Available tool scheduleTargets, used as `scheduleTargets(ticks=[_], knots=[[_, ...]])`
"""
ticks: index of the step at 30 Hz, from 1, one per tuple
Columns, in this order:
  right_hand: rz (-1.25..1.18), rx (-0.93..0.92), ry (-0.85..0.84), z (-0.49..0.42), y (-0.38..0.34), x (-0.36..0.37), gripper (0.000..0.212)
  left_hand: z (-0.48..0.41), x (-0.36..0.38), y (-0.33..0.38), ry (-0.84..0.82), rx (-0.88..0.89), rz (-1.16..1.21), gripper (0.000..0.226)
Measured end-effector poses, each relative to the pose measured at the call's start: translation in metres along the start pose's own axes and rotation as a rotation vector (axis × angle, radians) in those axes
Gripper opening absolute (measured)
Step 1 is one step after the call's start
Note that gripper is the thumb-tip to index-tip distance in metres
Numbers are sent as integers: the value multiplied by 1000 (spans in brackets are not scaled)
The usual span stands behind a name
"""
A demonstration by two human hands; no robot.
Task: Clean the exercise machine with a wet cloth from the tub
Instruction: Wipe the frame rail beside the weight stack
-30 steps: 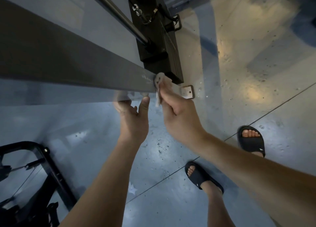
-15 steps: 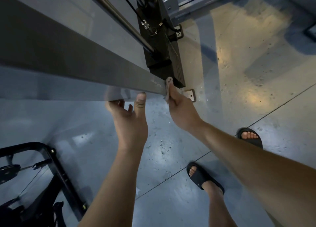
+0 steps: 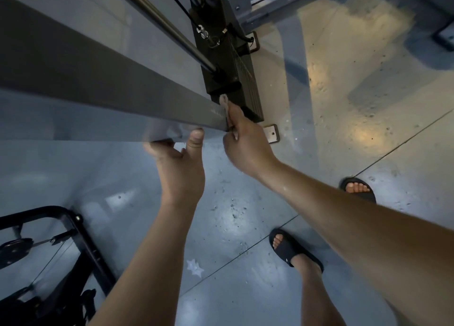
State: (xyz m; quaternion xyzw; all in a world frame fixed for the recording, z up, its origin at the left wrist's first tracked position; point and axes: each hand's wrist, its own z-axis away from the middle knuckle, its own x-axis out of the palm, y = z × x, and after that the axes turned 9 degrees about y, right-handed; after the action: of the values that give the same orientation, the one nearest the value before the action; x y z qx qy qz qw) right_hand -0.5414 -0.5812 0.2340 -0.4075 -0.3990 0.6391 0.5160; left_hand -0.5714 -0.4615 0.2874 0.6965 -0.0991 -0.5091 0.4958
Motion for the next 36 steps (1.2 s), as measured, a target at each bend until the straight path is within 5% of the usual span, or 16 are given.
scheduleTargets(ticks=[17,26,31,36], knots=[[8,-98,-42,32,-12,0,93,-2,-6,-2,-39,-37,7,61],[-40,-205,-26,56,-26,1,87,-1,-9,-1,-57,-53,-54,59],[-49,25,-49,24,-11,-4,86,-1,-10,1,-72,-26,-45,72],[-88,-186,2,55,-35,3,80,-5,-13,-8,-54,-6,-151,54]])
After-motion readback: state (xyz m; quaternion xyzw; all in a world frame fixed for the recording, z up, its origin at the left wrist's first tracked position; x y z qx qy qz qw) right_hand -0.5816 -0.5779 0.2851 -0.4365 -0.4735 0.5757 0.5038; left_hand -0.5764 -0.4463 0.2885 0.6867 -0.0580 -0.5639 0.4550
